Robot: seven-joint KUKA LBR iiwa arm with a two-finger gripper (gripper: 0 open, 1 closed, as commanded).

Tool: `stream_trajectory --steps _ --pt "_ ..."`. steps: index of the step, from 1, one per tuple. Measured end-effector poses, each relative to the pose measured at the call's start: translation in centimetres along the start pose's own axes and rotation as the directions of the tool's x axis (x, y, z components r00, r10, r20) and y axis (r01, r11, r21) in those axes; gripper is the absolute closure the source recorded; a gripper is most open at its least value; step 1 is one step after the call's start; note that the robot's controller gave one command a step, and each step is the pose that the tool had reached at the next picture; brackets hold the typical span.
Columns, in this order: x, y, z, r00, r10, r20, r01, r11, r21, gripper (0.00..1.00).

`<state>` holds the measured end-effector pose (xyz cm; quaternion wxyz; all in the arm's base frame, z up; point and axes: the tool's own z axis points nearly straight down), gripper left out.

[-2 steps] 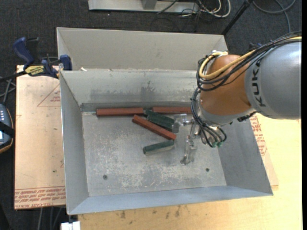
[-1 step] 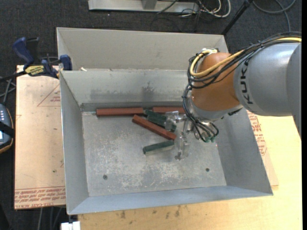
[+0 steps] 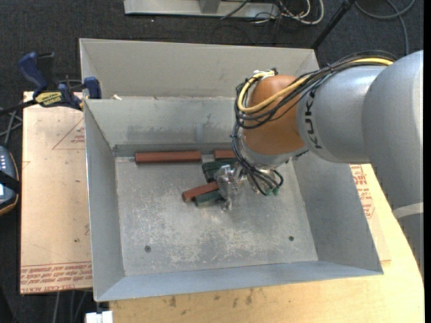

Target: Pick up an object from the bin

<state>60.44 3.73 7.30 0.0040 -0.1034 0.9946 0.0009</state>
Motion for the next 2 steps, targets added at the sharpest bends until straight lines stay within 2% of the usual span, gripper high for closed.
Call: stream_trajectory --steps 1,2 --pt "0.40 0.06 0.39 1.000 -0.001 -0.014 0.001 1.000 -0.001 0.00" --pt "0.13 0.01 0.12 1.000 0.000 -0.004 0.000 1.000 0.000 1.00"
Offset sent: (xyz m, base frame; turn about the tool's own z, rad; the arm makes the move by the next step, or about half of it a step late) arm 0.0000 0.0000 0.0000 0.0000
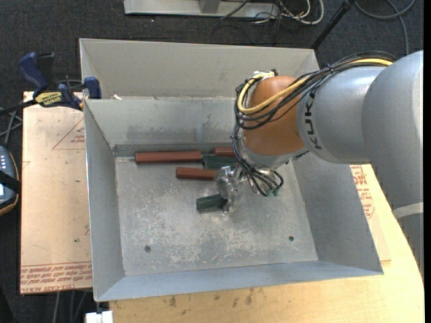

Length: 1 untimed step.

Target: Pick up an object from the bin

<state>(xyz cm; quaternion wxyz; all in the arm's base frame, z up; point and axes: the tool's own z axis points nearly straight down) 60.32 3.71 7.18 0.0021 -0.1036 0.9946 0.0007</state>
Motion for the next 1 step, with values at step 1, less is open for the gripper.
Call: stream_trajectory --steps 1 --pt "0.00 0.00 0.00 1.000 0.000 0.000 0.000 1.000 0.000 1.00"
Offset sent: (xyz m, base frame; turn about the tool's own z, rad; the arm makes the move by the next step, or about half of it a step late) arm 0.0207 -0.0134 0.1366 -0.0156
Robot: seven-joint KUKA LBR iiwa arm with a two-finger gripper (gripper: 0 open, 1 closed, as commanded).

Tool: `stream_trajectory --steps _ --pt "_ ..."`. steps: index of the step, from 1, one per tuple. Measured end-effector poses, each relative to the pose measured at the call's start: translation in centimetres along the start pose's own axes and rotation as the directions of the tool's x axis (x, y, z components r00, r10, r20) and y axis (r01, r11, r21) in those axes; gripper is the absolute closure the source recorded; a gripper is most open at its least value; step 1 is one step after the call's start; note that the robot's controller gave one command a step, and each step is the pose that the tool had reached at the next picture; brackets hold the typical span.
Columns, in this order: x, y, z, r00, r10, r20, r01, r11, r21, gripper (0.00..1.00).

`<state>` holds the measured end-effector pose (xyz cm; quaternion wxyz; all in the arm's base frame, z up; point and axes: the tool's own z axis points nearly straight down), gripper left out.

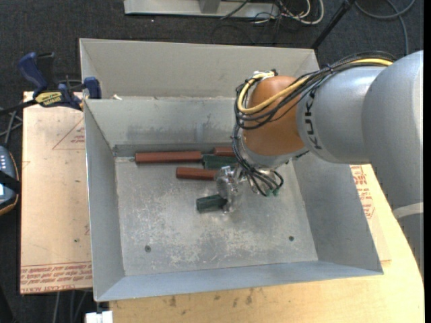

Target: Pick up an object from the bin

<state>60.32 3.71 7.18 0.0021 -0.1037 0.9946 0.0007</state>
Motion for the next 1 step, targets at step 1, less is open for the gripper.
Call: stream_trajectory --steps 1 --pt "-1.96 -1.72 -13.77 1.000 -0.013 0.002 0.013 1.000 0.001 1.00"
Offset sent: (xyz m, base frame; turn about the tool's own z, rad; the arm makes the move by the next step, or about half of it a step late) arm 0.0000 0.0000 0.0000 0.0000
